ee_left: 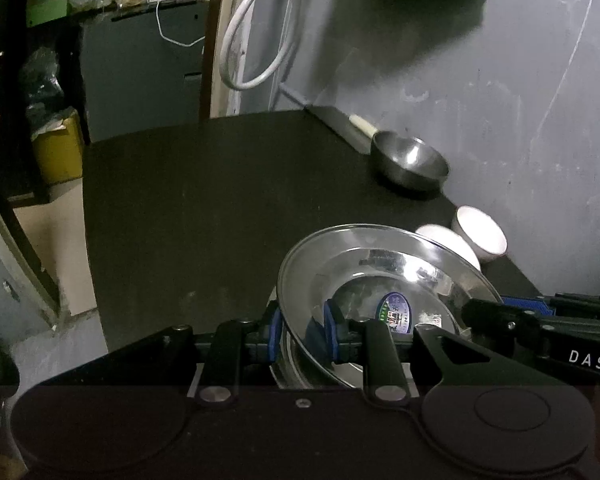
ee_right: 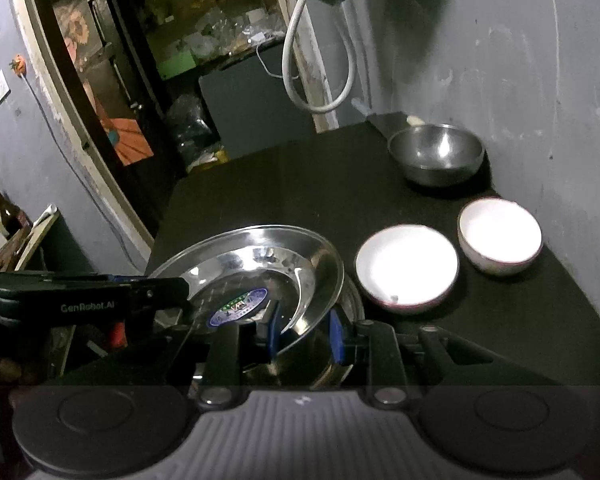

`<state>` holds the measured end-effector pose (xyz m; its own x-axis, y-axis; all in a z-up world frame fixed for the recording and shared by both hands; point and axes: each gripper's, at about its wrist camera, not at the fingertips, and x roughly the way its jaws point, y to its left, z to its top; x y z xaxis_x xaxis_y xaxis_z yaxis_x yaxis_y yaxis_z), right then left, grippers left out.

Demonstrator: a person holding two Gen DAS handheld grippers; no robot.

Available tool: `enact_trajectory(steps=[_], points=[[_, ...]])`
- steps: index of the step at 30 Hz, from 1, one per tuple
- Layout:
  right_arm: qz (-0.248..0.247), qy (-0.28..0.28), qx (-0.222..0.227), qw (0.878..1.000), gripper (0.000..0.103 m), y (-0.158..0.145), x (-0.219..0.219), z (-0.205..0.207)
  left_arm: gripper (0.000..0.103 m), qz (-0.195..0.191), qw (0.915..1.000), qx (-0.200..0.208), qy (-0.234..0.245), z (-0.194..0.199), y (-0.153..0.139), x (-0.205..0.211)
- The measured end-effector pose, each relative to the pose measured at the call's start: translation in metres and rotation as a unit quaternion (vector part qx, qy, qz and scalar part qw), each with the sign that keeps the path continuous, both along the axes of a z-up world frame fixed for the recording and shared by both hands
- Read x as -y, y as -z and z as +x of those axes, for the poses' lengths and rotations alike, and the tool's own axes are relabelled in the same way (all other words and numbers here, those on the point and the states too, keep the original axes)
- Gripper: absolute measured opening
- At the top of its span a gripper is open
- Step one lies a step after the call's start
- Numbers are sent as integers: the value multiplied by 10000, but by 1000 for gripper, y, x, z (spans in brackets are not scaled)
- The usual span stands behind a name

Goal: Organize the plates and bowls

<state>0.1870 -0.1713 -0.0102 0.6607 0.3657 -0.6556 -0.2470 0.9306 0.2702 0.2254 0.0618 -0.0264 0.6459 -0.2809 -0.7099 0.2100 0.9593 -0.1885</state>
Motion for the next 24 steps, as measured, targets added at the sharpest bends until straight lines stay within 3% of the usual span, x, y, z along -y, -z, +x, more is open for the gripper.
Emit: enact_trajectory(steps=[12,24], points=[[-57,-166,-265,9995,28,13,-3,-7,24,122,9996,-238,-108,-6,17,3],[-176,-199,-278,9993,29,16,-7,-3,25,189,9995,-184,-185,3,25,7]])
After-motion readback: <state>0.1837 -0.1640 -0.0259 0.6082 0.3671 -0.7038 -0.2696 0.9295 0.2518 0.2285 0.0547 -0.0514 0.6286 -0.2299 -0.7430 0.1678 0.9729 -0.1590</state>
